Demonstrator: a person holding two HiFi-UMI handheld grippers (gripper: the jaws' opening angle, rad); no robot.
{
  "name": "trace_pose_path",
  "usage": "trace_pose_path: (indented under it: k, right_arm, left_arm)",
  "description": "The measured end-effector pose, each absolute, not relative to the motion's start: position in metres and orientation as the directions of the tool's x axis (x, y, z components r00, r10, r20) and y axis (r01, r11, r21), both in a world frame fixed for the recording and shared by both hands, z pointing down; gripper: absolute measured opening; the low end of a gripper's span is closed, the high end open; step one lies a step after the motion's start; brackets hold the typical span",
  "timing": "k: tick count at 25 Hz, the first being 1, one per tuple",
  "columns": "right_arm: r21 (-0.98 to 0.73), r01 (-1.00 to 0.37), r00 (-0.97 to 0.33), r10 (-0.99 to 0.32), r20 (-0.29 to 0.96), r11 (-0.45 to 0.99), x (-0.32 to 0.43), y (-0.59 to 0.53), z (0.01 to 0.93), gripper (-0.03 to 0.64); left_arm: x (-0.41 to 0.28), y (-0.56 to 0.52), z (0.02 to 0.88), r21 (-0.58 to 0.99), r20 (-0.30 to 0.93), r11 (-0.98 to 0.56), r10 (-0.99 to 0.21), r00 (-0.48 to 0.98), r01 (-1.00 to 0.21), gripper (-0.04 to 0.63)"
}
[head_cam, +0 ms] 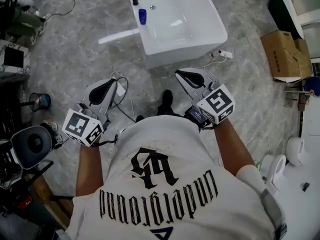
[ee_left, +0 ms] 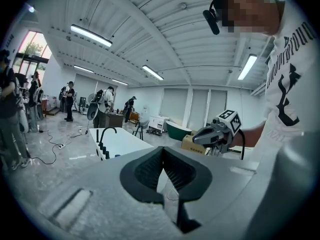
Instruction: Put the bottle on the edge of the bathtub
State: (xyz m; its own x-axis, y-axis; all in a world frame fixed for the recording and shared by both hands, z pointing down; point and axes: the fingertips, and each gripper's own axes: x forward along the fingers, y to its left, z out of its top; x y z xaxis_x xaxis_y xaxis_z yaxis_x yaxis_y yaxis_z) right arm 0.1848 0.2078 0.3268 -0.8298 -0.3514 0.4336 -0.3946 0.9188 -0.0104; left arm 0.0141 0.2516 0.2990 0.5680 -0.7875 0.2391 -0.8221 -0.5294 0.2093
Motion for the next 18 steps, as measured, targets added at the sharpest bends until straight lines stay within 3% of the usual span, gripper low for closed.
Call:
trace_pose_path:
  k: [18]
  right_arm:
    - [0.047, -0.409, -0.84, -0.396, 0.37, 0.912, 0.147, 0.339, 0.304, 0.002]
  left_arm:
    - [-0.001, 0.375, 0.284, 0.196, 0.198, -0.578, -0.768, 0.609, -0.792, 0.008]
